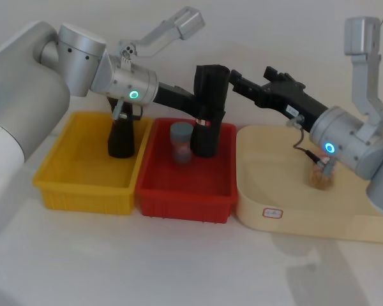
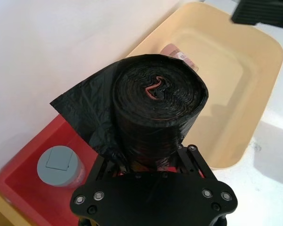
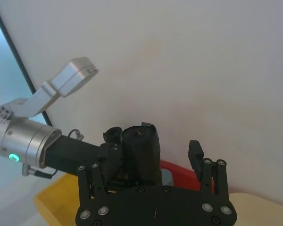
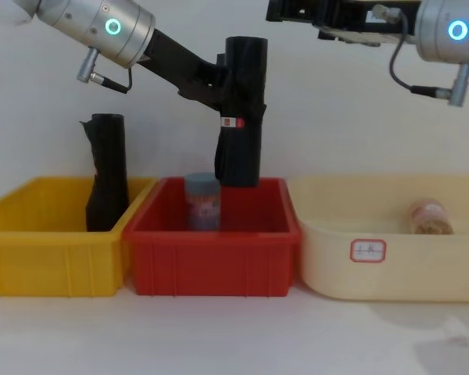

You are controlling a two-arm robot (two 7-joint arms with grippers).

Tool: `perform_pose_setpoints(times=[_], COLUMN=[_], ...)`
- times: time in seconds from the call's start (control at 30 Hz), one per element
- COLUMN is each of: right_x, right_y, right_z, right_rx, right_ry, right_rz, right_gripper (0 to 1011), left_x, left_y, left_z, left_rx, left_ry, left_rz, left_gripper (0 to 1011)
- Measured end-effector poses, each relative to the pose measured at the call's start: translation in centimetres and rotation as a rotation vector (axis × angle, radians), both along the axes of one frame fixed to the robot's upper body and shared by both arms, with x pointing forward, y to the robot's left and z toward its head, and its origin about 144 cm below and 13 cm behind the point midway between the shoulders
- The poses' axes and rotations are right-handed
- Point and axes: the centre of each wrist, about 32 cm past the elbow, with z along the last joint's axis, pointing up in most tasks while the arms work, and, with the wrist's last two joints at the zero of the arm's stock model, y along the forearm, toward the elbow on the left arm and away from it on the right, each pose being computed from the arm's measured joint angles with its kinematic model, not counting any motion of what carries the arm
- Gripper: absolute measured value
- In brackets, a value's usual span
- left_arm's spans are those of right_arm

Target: Pick up the garbage bag with the one hand and transfer it to the other hand.

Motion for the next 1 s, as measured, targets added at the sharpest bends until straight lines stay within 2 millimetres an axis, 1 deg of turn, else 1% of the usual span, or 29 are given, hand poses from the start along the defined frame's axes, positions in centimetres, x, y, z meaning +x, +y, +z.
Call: perform_pose_setpoints(times=[0.4,1.0], right_x=[1.8,3.0], right_y=[1.4,2.8], right_z=[0.4,0.4], right_rx=[0.008,-0.056], right_ry=[0.097,0.091], right_rz=[-0.02,-0.027], right_gripper=[1000,1000], left_x=[0.0,0.0], left_y=[0.0,-0.1], left_z=[0.1,0.1], left_rx=[0.003,0.005], left_ry=[0.007,0.01], left_rz=[0.004,0.005], left_gripper=[407,407])
